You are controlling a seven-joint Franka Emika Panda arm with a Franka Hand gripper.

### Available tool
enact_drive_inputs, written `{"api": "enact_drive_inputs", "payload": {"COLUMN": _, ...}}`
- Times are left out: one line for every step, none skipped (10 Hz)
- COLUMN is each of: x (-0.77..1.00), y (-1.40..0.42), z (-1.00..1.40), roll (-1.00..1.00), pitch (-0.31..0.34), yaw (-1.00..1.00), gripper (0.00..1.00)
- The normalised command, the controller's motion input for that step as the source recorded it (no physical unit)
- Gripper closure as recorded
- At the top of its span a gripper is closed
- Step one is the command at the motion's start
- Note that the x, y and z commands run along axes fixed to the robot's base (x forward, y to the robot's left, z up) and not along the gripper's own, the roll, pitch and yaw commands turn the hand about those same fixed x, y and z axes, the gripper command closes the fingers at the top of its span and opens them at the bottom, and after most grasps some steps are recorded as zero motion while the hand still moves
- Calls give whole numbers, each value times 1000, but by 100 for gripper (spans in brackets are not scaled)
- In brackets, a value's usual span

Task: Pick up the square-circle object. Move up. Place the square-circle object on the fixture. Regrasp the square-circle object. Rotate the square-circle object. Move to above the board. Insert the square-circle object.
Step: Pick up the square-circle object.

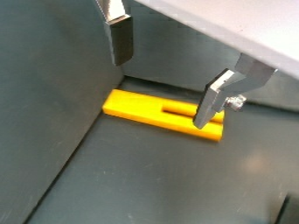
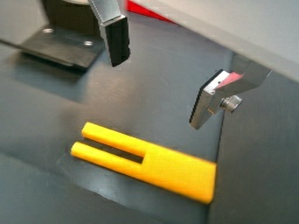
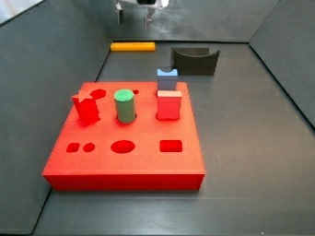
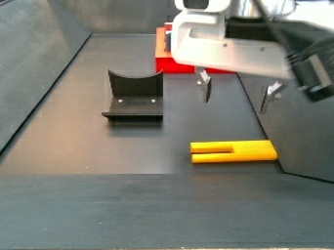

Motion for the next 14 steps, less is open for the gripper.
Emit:
{"api": "enact_drive_inputs", "payload": {"x": 0, "y": 0, "z": -354, "roll": -220, "pitch": -273, "yaw": -871, "gripper": 0}}
{"api": "enact_drive_inputs", "payload": {"x": 280, "y": 146, "z": -169, "roll": -331, "pitch": -341, "yaw": -606, "gripper": 0}}
{"api": "enact_drive_inputs", "payload": {"x": 389, "y": 286, "z": -51, "roll": -427, "pitch": -356, "yaw": -366, "gripper": 0}}
{"api": "enact_drive_inputs", "payload": {"x": 423, "y": 297, "z": 0, "roll": -500, "pitch": -361, "yaw": -260, "gripper": 0}}
{"api": "enact_drive_inputs", "payload": {"x": 311, "y": 314, "z": 0, "roll": -500, "pitch": -317, "yaw": -157, "gripper": 0}}
{"api": "enact_drive_inputs", "payload": {"x": 137, "y": 446, "z": -26, "roll": -500, "pitch": -171, "yaw": -86, "gripper": 0}}
{"api": "enact_drive_inputs", "payload": {"x": 0, "y": 109, "z": -411, "roll": -329, "pitch": 0, "yaw": -583, "gripper": 0}}
{"api": "enact_drive_inputs", "payload": {"x": 0, "y": -6, "z": -403, "roll": -204, "pitch": -34, "yaw": -843, "gripper": 0}}
{"api": "enact_drive_inputs", "payload": {"x": 0, "y": -74, "z": -303, "roll": -183, "pitch": -119, "yaw": -871, "gripper": 0}}
{"api": "enact_drive_inputs", "payload": {"x": -3, "y": -77, "z": -249, "roll": -207, "pitch": -154, "yaw": -857, "gripper": 0}}
{"api": "enact_drive_inputs", "payload": {"x": 0, "y": -54, "z": -89, "roll": -324, "pitch": -233, "yaw": -771, "gripper": 0}}
{"api": "enact_drive_inputs", "payload": {"x": 0, "y": 0, "z": -14, "roll": -429, "pitch": -269, "yaw": -683, "gripper": 0}}
{"api": "enact_drive_inputs", "payload": {"x": 91, "y": 0, "z": 0, "roll": -500, "pitch": -296, "yaw": -577, "gripper": 0}}
{"api": "enact_drive_inputs", "payload": {"x": 134, "y": 280, "z": 0, "roll": -500, "pitch": -204, "yaw": -180, "gripper": 0}}
